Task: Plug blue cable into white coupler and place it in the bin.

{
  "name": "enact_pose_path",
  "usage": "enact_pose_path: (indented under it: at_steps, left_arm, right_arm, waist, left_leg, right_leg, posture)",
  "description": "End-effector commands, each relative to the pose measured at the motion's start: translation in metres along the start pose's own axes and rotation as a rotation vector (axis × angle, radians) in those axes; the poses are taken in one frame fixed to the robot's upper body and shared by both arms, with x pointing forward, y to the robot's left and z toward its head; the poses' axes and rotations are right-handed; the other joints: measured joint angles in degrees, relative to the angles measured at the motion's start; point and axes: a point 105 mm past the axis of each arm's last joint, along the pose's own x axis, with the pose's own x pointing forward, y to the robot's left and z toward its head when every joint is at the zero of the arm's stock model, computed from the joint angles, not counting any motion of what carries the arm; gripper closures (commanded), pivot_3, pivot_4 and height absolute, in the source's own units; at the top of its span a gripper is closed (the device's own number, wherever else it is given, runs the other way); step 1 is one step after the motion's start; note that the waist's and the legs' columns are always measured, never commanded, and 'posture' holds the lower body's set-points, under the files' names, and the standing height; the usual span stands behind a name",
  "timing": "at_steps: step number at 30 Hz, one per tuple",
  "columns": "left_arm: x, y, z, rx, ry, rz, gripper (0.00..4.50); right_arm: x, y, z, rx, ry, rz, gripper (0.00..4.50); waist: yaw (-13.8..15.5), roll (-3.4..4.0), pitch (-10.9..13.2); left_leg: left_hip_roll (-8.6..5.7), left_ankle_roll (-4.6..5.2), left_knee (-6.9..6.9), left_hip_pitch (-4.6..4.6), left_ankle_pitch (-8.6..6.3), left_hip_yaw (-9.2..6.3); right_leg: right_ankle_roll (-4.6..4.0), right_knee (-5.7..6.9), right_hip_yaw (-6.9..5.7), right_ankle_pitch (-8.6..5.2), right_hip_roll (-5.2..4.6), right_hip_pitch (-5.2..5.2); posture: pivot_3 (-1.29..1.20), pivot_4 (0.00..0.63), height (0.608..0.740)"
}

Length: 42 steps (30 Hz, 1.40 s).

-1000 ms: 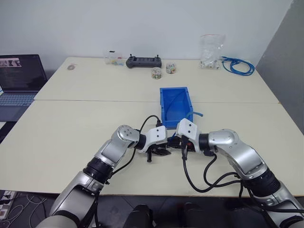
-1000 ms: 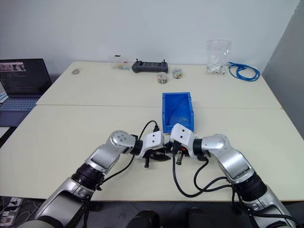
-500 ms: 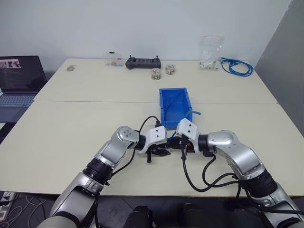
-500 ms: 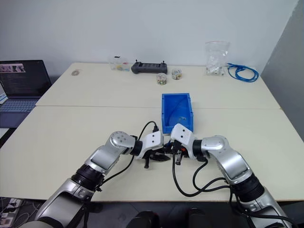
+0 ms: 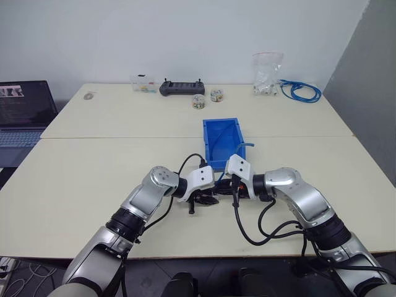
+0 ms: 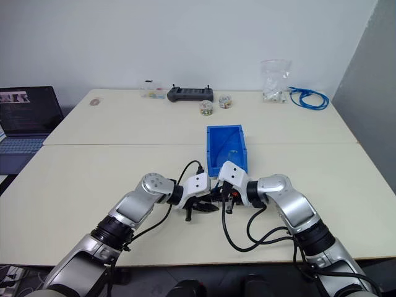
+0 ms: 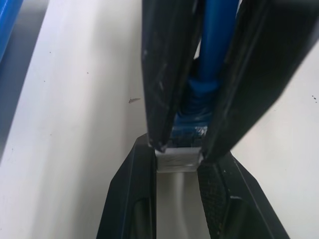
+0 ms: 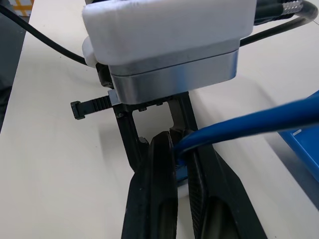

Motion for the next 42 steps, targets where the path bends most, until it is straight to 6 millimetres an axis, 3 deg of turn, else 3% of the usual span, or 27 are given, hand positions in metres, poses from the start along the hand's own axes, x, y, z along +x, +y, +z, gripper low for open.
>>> enact_pose_path:
  at_steps: [1,5,13,15,21,26,30,35,42]
  left_arm:
    - [0.005,-0.002,-0.005,0.003,0.027,0.008,3.71]
    - [0.005,-0.002,-0.006,0.002,0.029,0.012,3.71]
    - [-0.001,-0.002,-0.009,-0.013,-0.007,0.036,3.71]
    - [-0.008,0.001,-0.014,-0.029,-0.015,0.070,3.01]
    - [-0.032,0.008,-0.018,-0.083,-0.057,0.163,1.72]
    - [-0.065,0.018,0.005,-0.064,-0.123,0.284,0.79]
    - [-0.097,0.026,0.032,-0.028,-0.183,0.407,0.03]
    - [-0.112,0.035,0.055,0.008,-0.212,0.509,0.03]
    - [-0.106,0.054,0.073,0.097,-0.202,0.585,0.03]
  right_arm:
    - [0.012,0.037,-0.073,0.157,0.231,0.149,4.48]
    - [0.008,0.036,-0.076,0.163,0.226,0.139,4.48]
    - [0.005,0.011,-0.028,0.128,0.028,0.013,4.48]
    - [-0.001,0.006,-0.015,0.125,-0.031,-0.023,4.48]
    - [-0.022,-0.001,0.012,0.117,-0.140,-0.096,4.48]
    - [-0.043,-0.010,0.040,0.108,-0.234,-0.191,4.48]
    - [-0.070,-0.030,0.068,0.179,-0.375,-0.295,4.48]
    - [-0.086,-0.065,0.087,0.271,-0.494,-0.396,4.48]
    - [-0.066,-0.121,0.108,0.313,-0.471,-0.468,4.48]
  waist:
    - [-0.1,0.05,0.0]
    - [0.0,0.12,-0.2]
    - [-0.1,0.18,-0.2]
    - [-0.1,0.17,0.0]
    - [-0.3,0.25,0.5]
    - [-0.3,0.27,1.4]
    - [-0.1,0.03,1.8]
    - [-0.1,0.06,1.9]
    - [-0.4,0.08,2.0]
  left_leg:
    - [0.00,0.04,-0.01,0.03,-0.04,-0.03]
    - [0.01,0.12,-0.08,0.18,-0.14,-0.23]
    - [0.02,0.12,-0.13,0.18,-0.17,-0.26]
    - [0.02,0.12,-0.13,0.15,-0.17,-0.27]
    - [0.04,0.10,-0.13,-0.41,-0.16,-0.28]
    - [0.02,0.09,-0.11,-0.82,-0.16,-0.27]
    - [-0.06,0.05,0.23,-1.58,-0.13,-0.28]
    - [-0.10,-0.02,0.23,-1.87,-0.09,-0.25]
    - [-0.10,-0.31,0.21,-1.80,0.12,-0.01]
  right_leg:
    - [0.01,-0.07,-0.03,-0.01,0.00,0.05]
    - [0.03,-0.50,-0.24,-0.02,0.00,0.15]
    - [0.04,-0.53,-0.23,-0.02,-0.01,0.13]
    - [0.04,-0.53,-0.24,-0.02,-0.02,0.11]
    - [0.03,-0.38,-0.19,0.00,0.01,-0.31]
    - [0.00,-0.26,-0.13,0.02,0.01,-0.77]
    - [-0.31,0.17,-0.14,0.21,-0.06,-1.52]
    - [-0.35,0.30,-0.14,0.24,-0.08,-1.84]
    - [-0.45,0.51,0.05,0.31,-0.03,-1.94]
  posture:
    - [0.00,0.150,0.740]
    - [0.00,0.150,0.740]
    - [0.00,0.150,0.740]
    - [0.00,0.150,0.740]
    - [0.00,0.150,0.740]
    - [0.00,0.150,0.740]
    - [0.00,0.150,0.740]
    - [0.00,0.150,0.740]
    - [0.00,0.150,0.740]
